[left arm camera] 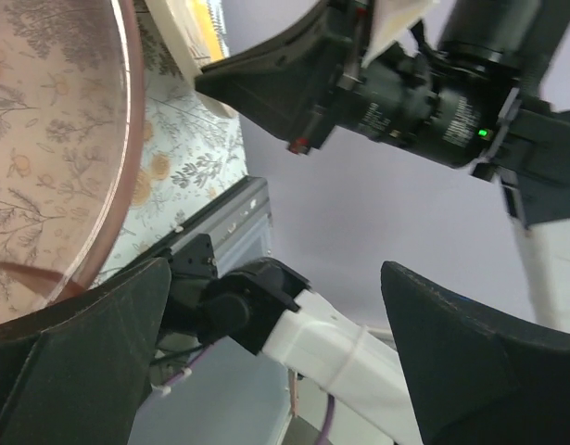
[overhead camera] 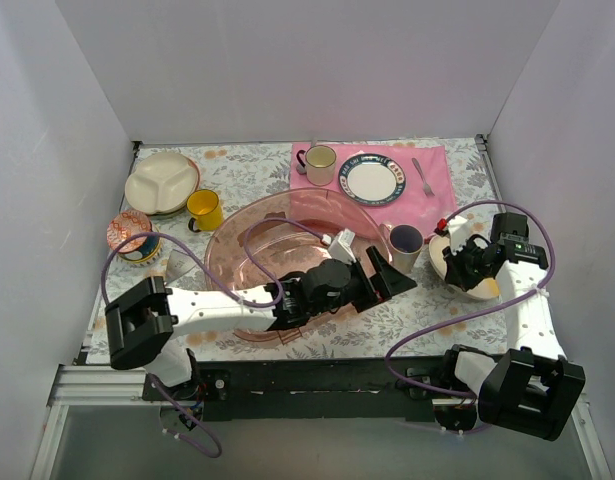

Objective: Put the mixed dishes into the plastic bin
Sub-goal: Pick up the plate at the center of the board.

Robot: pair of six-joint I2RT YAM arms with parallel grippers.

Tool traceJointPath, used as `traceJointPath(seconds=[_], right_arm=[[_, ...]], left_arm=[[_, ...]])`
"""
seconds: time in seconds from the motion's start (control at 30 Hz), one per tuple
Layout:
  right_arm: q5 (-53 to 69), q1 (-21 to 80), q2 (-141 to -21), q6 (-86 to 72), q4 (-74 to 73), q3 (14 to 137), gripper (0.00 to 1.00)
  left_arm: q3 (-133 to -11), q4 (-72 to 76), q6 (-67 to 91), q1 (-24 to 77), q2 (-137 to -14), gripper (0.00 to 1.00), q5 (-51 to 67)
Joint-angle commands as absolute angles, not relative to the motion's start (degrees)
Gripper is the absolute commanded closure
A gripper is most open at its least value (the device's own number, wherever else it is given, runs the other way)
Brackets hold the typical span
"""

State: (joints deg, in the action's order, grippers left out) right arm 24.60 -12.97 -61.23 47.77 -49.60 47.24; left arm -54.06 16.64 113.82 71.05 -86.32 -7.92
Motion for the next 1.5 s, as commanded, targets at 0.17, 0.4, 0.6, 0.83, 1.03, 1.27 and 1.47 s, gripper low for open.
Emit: traceJointPath(seconds=[0.17, 0.4, 0.6, 0.83, 1.03, 1.27, 1.47], right_arm=[[30.06, -14.06, -60.29, 49.04, -55.72, 51.33, 0.99], [32.08, -15.29, -60.47, 50.53, -59.67, 54.31, 0.99], [34.01, -15.99, -59.94, 51.68, -63.45, 56.6, 0.99], [35.59, -16.79, -59.33, 52.91, -66.0, 57.48, 0.99], [36.56, -18.81, -60.38, 54.49, -67.41, 58.53, 0.99], [37.44, -21.79, -61.44, 57.21, -68.82, 58.45, 0.99], [37.79, -23.2, -61.52, 58.89, -69.52, 58.62, 0.99]], left_arm=[[-62.66, 22.06, 124.54, 73.39, -95.44, 0.05, -16.08], [-69.25, 15.58, 126.99, 74.71, -100.8, 0.07, -20.12], [-74.52, 6.09, 133.5, 74.88, -106.25, 0.07, -21.97], [-77.34, 4.31, 139.64, 74.88, -110.56, 0.07, -23.03], [-80.94, -2.81, 143.61, 74.97, -112.59, 0.16, -24.87], [-85.51, -12.66, 150.91, 74.97, -114.96, 0.17, -25.93], [-92.98, -19.25, 153.54, 74.79, -119.0, 0.16, -27.68]])
